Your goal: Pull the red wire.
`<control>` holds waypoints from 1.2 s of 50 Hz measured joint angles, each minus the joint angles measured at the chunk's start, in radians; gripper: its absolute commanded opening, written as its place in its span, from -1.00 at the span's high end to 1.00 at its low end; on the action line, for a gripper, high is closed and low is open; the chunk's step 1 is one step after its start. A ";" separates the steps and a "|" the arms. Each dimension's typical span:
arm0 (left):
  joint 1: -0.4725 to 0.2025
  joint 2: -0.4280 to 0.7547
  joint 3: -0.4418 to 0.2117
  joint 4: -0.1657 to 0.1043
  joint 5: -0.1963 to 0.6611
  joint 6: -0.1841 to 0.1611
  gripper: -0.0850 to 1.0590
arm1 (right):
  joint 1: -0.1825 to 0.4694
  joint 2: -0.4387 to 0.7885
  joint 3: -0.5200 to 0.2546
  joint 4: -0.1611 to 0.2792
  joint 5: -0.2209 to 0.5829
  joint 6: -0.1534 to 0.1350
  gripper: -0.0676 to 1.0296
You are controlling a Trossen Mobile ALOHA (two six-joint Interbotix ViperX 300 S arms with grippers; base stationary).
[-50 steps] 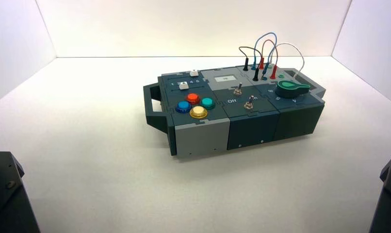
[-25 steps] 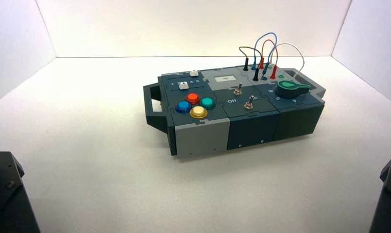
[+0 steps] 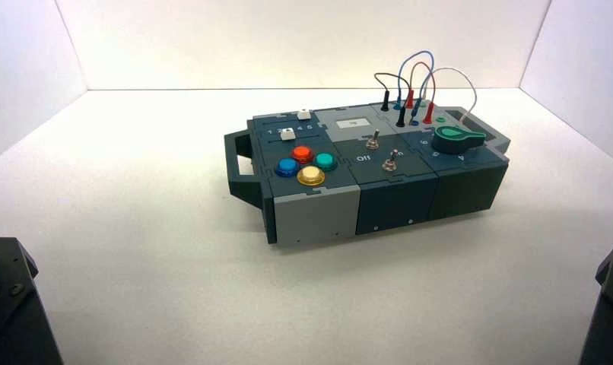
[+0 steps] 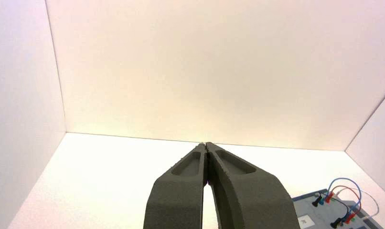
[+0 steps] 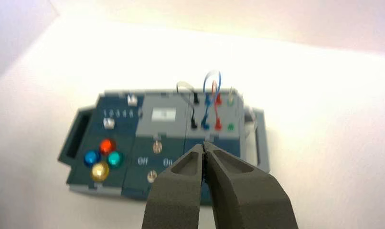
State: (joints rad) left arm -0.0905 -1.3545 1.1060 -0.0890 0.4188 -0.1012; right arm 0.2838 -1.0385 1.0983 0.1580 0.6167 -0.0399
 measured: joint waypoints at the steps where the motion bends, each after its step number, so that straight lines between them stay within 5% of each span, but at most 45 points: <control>1: 0.000 0.000 0.000 -0.002 0.000 -0.002 0.90 | 0.000 0.015 -0.002 0.005 0.000 0.002 0.68; 18: 0.000 0.020 -0.009 -0.002 0.000 0.011 0.90 | 0.000 0.193 -0.023 0.032 -0.031 0.026 0.21; 31: 0.000 0.021 -0.009 -0.002 -0.002 0.011 0.91 | -0.002 0.281 -0.048 0.035 -0.058 0.037 0.21; 38: 0.000 0.025 -0.012 -0.002 -0.005 0.012 0.90 | -0.003 0.387 -0.087 0.037 -0.074 0.037 0.34; 60: 0.000 0.084 -0.048 -0.003 -0.012 0.012 0.90 | -0.003 0.695 -0.179 0.035 -0.106 0.037 0.34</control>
State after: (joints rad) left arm -0.0905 -1.2701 1.0584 -0.0920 0.4065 -0.0890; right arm 0.2807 -0.3436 0.9189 0.1933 0.5108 -0.0031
